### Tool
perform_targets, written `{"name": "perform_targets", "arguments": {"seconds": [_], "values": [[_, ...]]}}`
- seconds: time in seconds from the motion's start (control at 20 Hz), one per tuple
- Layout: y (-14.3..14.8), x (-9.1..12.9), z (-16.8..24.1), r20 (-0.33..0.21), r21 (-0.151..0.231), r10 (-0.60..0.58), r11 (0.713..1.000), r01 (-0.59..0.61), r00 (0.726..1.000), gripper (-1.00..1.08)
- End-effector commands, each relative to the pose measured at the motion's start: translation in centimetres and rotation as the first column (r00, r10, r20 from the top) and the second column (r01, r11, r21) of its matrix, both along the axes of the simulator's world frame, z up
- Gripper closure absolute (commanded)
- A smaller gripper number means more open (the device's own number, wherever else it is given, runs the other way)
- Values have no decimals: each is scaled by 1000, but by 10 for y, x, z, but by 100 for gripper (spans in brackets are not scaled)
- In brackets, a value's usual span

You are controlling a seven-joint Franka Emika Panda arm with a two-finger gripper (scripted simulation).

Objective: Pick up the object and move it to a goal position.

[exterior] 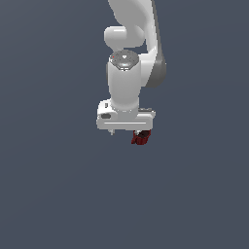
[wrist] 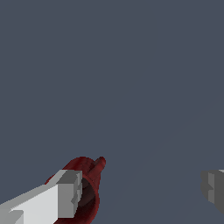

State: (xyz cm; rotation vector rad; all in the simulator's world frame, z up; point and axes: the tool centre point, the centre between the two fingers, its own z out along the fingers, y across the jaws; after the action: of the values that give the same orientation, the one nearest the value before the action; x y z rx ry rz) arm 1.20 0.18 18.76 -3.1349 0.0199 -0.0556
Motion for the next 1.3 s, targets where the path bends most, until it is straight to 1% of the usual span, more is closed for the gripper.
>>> {"name": "perform_targets", "arguments": {"seconds": [0.0,0.35,0.7,1.0,1.15,1.25], "values": [[0,0,0,0,0,0,1000,0,1000,-60],[4,-3,-7,-9,11,6,1000,-6,1000,-60],[5,-4,-10,-8,6,34,999,-34,999,-60],[10,-10,-20,-7,-7,129,992,-129,992,-60],[14,-14,-28,-7,-16,200,980,-200,980,-60],[18,-18,-34,-7,-22,257,966,-257,966,-60]]}}
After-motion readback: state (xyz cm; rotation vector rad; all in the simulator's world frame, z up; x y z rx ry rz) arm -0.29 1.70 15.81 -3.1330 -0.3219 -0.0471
